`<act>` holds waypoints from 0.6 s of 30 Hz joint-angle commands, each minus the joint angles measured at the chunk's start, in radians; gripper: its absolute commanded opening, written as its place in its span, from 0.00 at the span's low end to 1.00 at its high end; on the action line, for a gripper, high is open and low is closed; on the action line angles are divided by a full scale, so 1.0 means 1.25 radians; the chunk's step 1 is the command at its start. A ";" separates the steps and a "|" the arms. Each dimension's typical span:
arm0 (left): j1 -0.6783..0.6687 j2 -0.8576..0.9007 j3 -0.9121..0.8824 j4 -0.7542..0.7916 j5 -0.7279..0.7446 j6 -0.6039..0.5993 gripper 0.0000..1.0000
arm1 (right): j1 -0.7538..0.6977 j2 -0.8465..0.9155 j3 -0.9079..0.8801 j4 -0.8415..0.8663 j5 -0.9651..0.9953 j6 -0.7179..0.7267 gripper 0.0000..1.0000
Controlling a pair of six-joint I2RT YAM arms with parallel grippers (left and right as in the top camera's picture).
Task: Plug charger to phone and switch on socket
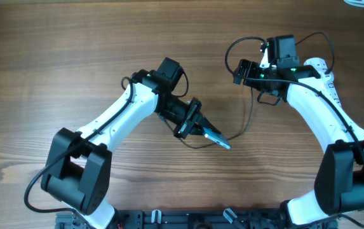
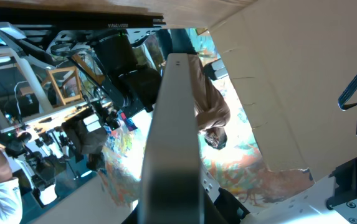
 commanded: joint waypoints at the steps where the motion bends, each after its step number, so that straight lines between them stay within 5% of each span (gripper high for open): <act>1: -0.003 -0.021 0.008 -0.003 0.039 -0.008 0.04 | 0.000 0.011 0.002 0.004 0.014 0.006 1.00; 18: -0.003 -0.021 0.008 -0.003 0.039 -0.044 0.04 | 0.000 0.011 0.001 0.005 0.014 0.006 1.00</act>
